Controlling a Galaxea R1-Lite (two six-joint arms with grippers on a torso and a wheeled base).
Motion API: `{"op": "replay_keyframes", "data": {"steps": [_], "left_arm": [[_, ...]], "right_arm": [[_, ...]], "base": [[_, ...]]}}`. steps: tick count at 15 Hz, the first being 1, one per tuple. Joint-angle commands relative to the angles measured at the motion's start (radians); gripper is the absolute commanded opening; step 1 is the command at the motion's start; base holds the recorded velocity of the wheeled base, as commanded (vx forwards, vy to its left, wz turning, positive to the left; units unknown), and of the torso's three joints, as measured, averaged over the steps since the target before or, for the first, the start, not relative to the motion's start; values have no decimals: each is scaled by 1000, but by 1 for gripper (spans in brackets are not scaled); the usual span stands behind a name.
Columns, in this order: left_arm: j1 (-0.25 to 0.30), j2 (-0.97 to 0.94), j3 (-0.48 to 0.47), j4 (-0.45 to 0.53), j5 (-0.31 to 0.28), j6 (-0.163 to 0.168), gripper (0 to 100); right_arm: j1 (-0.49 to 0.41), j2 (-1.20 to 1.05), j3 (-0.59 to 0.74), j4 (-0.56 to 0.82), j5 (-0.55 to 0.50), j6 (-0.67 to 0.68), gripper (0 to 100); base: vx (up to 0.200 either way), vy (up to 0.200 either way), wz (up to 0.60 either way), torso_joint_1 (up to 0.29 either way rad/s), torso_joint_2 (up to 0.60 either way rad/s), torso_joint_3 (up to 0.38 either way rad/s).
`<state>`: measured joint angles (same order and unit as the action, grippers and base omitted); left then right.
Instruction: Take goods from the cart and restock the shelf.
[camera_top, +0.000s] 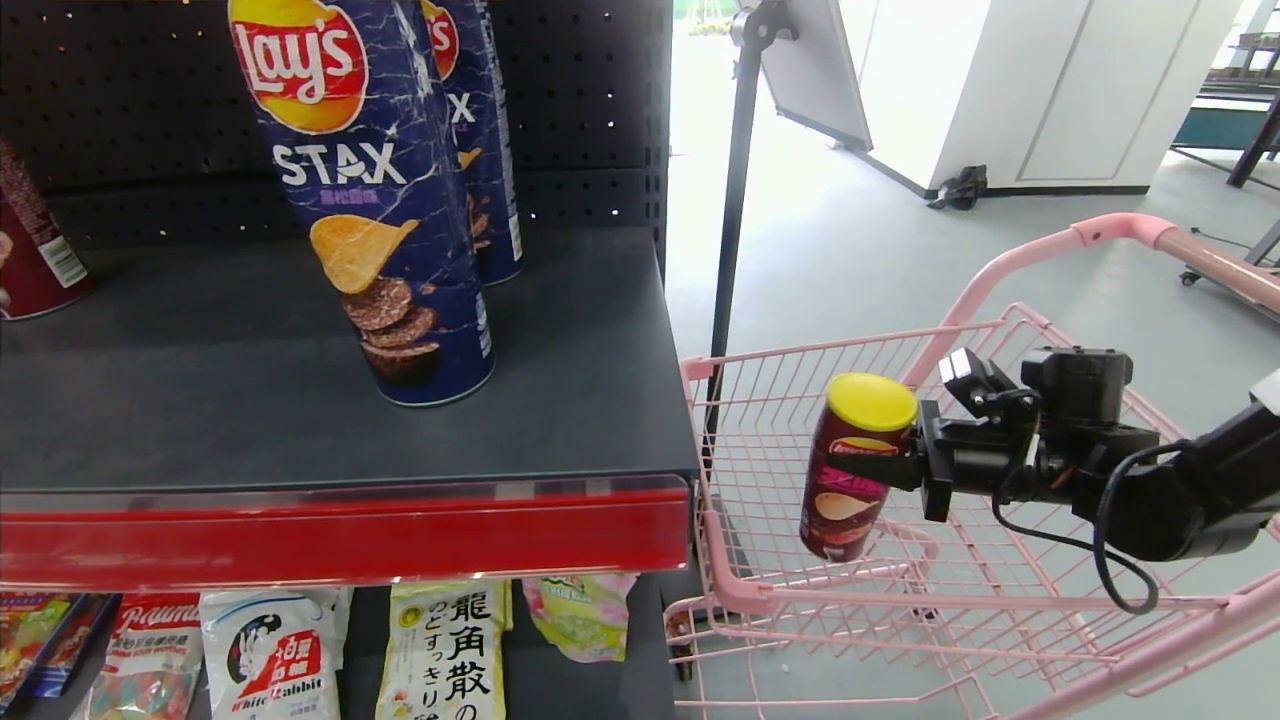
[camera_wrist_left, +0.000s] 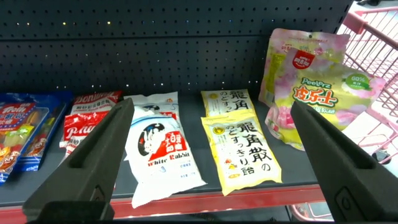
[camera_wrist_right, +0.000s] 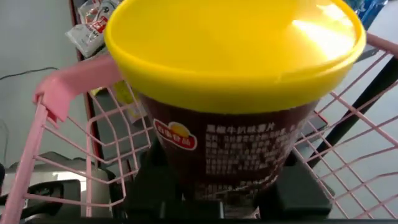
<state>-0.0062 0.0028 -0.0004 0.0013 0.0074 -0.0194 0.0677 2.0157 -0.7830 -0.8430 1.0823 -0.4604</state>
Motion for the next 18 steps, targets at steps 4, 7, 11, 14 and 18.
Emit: {"op": "replay_keyframes", "data": {"steps": [4, 7, 11, 14, 18], "left_arm": [[0, 0, 0, 0, 0, -1, 100], [0, 0, -1, 0, 0, -1, 100], [0, 0, -1, 0, 0, -1, 100], [0, 0, -1, 0, 0, -1, 100], [0, 0, 0, 0, 0, -1, 100]], "right_arm": [[0, -373, 77, 5, -21, 77, 0], [3, -594, 208, 24, -21, 160, 0], [78, -735, 277, 48, -39, 183, 0], [155, -844, 449, 47, -48, 178, 0], [212, -899, 528, 48, -82, 175, 0]], "base": [[0, 0, 0, 0, 0, 0], [0, 0, 0, 0, 0, 0], [0, 0, 0, 0, 0, 0], [0, 0, 0, 0, 0, 0], [0, 0, 0, 0, 0, 0]]}}
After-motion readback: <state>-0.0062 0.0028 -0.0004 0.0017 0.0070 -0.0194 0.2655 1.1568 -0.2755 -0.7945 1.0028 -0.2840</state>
